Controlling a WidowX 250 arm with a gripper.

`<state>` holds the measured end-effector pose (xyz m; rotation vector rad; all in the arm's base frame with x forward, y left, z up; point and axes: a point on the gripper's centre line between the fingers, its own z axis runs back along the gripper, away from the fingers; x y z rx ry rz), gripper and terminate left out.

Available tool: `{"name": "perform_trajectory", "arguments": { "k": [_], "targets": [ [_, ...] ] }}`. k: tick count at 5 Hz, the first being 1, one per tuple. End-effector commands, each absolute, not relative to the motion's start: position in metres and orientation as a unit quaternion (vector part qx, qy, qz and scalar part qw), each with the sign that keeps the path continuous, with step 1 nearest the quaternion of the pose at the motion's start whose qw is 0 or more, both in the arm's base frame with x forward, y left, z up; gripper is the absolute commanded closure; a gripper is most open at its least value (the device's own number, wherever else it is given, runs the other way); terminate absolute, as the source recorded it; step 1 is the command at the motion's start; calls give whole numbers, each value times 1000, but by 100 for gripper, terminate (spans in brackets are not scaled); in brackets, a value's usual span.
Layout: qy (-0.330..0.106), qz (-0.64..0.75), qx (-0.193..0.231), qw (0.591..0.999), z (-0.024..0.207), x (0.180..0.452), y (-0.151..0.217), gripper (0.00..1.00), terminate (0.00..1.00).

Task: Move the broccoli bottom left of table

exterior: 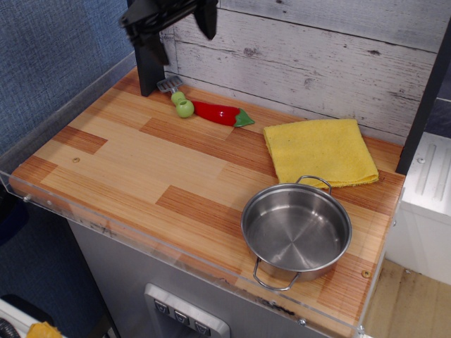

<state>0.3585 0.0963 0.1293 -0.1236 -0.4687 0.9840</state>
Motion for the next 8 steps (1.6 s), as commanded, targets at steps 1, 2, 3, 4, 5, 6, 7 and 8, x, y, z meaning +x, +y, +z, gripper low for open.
{"name": "perform_trajectory", "arguments": {
  "k": [1,2,3,4,5,6,7,8],
  "targets": [
    [-216,474,-22,853,116,358,133,0,0],
    [-201,485,-3,851,102,361,146,0,0],
    [-186,492,4,851,92,368,154,0,0],
    [-174,490,24,854,78,372,159,0,0],
    [-154,483,43,861,66,388,139,0,0],
    [-140,480,43,865,55,394,127,0,0],
    [-133,478,45,867,48,396,120,0,0],
    [-128,476,49,869,46,394,120,0,0]
  ]
}}
